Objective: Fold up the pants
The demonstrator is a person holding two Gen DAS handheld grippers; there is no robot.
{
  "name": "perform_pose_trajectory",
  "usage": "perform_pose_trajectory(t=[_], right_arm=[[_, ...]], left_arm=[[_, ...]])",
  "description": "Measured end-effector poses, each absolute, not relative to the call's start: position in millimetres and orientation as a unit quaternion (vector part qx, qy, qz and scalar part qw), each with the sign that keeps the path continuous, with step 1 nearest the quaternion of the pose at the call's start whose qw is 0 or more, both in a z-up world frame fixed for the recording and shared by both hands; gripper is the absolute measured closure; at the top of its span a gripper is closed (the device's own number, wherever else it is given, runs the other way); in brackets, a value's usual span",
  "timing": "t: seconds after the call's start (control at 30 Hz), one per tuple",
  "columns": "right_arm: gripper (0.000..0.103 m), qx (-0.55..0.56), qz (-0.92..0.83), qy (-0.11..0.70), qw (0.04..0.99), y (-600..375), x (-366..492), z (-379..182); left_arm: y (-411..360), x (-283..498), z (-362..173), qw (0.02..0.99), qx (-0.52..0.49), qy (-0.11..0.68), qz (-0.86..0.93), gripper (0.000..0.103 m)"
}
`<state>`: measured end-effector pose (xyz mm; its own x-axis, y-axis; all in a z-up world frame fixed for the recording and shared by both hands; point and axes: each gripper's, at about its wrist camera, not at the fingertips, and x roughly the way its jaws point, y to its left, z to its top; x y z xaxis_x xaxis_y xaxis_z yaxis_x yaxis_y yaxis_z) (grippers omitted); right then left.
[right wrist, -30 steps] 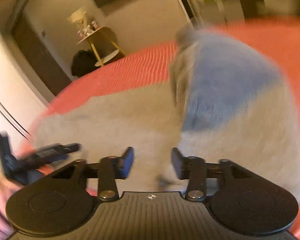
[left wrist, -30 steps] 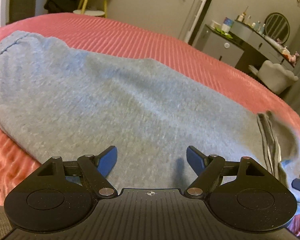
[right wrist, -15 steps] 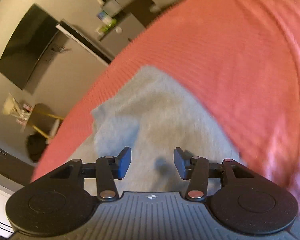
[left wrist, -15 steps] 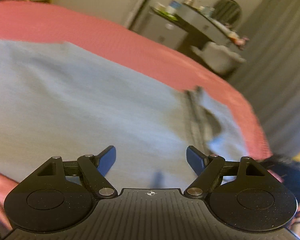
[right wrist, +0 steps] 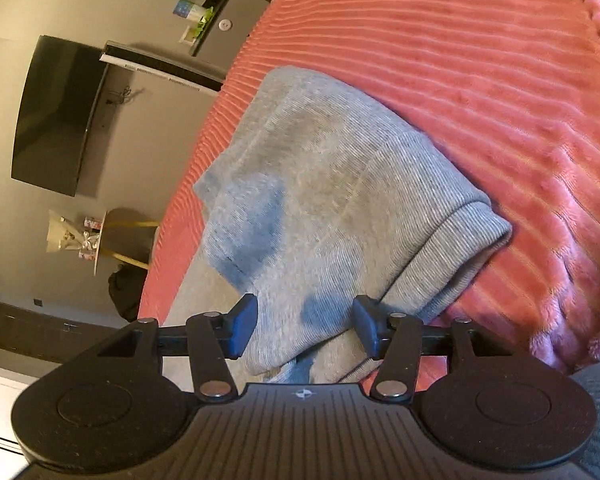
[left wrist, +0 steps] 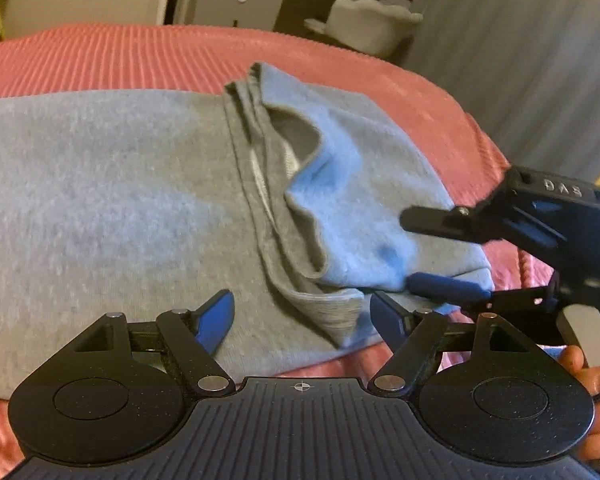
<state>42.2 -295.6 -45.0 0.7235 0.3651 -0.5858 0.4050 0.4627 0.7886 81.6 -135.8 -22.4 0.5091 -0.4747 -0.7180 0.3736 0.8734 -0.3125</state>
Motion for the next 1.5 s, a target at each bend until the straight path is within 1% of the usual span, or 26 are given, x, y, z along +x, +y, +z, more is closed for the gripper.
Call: perform_pose_trajectory(t=[0.03, 0.1, 0.13, 0.23, 0.37, 0.47, 0.6, 0.87, 1.0, 1.03, 1.07, 1.1, 1.13, 1.2, 1.27, 1.33, 1.4, 1.47, 1.5], right_arm=[[0.05, 0.521, -0.014, 0.372, 0.768, -295.9, 42.9, -46.4], [0.05, 0.523, -0.013, 0.373, 0.766, -296.3, 42.8, -46.5], [0.05, 0.521, -0.013, 0.375, 0.767, -295.8, 44.1, -45.1], [0.05, 0.512, -0.01, 0.382, 0.769, -292.0, 44.5, -42.8], [0.05, 0.497, -0.014, 0.384, 0.778, -288.8, 44.5, -38.8], [0.053, 0.494, -0.033, 0.38, 0.782, -287.1, 48.2, -38.5], [0.053, 0.52, -0.028, 0.391, 0.759, -279.1, 56.3, -47.0], [0.054, 0.507, -0.022, 0.396, 0.765, -259.1, 46.5, -47.3], [0.059, 0.524, -0.047, 0.371, 0.765, -267.5, 55.4, -53.2], [0.062, 0.535, -0.051, 0.367, 0.759, -268.7, 57.7, -56.6], [0.077, 0.543, -0.056, 0.362, 0.756, -269.3, 59.4, -59.4], [0.09, 0.537, -0.064, 0.364, 0.758, -269.1, 62.0, -60.3], [0.099, 0.527, -0.067, 0.372, 0.762, -268.9, 64.0, -59.5], [0.1, 0.526, -0.051, 0.357, 0.77, -270.0, 58.4, -47.8], [0.1, 0.535, -0.007, 0.311, 0.785, -271.9, 44.8, -27.3], [0.1, 0.498, 0.006, 0.311, 0.809, -269.0, 36.6, -9.6], [0.1, 0.439, 0.0, 0.352, 0.826, -259.8, 33.5, -4.3], [0.099, 0.41, -0.016, 0.403, 0.818, -251.6, 35.3, -14.9], [0.096, 0.389, -0.014, 0.44, 0.809, -245.3, 40.8, -24.4]], left_arm=[[-138.7, 79.4, -22.5, 0.871, -0.054, 0.42, -0.251, 0.022], [-143.1, 76.6, -23.6, 0.886, -0.014, 0.404, -0.226, 0.028], [-143.2, 76.0, -26.5, 0.893, 0.003, 0.398, -0.211, 0.035], [-126.6, 80.2, -32.7, 0.894, -0.032, 0.4, -0.198, 0.06], [-103.7, 82.9, -34.1, 0.884, -0.102, 0.407, -0.203, 0.065], [-100.6, 77.0, -34.0, 0.884, -0.109, 0.405, -0.207, 0.065], [-97.2, 71.5, -34.5, 0.885, -0.105, 0.404, -0.209, 0.062], [-92.6, 74.8, -33.7, 0.884, -0.131, 0.406, -0.193, 0.062], [-86.6, 74.1, -32.4, 0.887, -0.129, 0.404, -0.18, 0.064], [-84.7, 74.6, -32.8, 0.887, -0.13, 0.405, -0.18, 0.064], [-82.9, 75.0, -32.9, 0.886, -0.133, 0.406, -0.181, 0.064], [-81.8, 74.7, -32.5, 0.886, -0.135, 0.405, -0.181, 0.064], [-80.7, 74.9, -32.1, 0.886, -0.136, 0.405, -0.18, 0.064], [-76.4, 73.2, -30.7, 0.887, -0.144, 0.401, -0.18, 0.062], [-71.5, 73.0, -30.2, 0.886, -0.156, 0.398, -0.18, 0.06], [-68.4, 74.9, -30.3, 0.884, -0.168, 0.397, -0.179, 0.058], [-67.8, 77.1, -30.8, 0.885, -0.171, 0.395, -0.174, 0.058], [-67.2, 79.2, -30.6, 0.885, -0.174, 0.395, -0.173, 0.053], [-66.8, 79.4, -29.6, 0.885, -0.175, 0.395, -0.174, 0.052]])
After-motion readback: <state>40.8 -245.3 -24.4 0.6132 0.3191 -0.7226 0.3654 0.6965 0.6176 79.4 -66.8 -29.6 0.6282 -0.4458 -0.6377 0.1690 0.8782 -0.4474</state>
